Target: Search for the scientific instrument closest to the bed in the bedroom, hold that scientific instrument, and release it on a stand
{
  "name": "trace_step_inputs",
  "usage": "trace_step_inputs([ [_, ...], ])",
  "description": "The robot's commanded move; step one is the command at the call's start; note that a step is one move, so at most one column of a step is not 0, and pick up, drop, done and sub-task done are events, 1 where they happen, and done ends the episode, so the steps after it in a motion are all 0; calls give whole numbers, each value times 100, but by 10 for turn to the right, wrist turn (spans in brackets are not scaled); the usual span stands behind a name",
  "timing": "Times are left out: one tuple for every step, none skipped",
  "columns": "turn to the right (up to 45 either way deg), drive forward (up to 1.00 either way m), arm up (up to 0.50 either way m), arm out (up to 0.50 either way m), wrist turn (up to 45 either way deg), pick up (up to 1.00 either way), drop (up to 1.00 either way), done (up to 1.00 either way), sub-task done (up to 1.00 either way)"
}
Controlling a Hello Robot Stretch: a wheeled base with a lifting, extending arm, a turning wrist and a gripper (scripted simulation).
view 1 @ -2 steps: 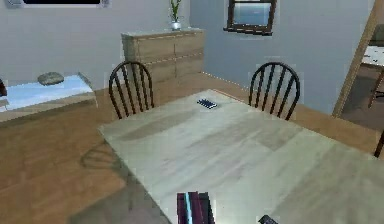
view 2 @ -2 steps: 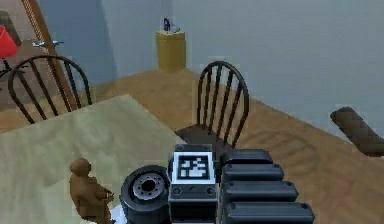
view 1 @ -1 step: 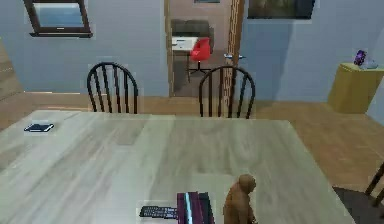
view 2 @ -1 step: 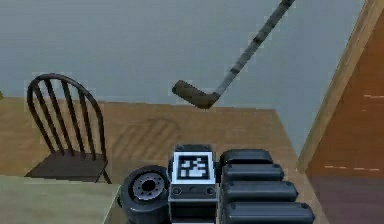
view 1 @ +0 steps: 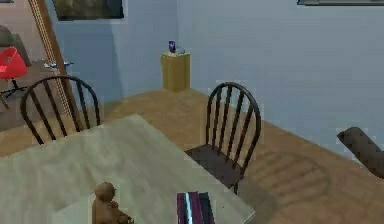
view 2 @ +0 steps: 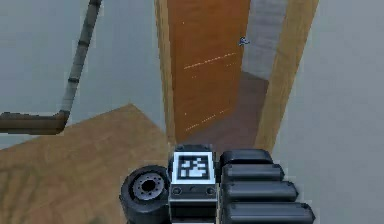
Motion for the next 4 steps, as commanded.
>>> trace_step_inputs([
  [450, 0, 0, 0, 0, 0, 0, 0, 0],
  [0, 60, 0, 0, 0, 0, 0, 0, 0],
  [-270, 0, 0, 0, 0, 0, 0, 0, 0],
  [0, 65, 0, 0, 0, 0, 0, 0, 0],
])
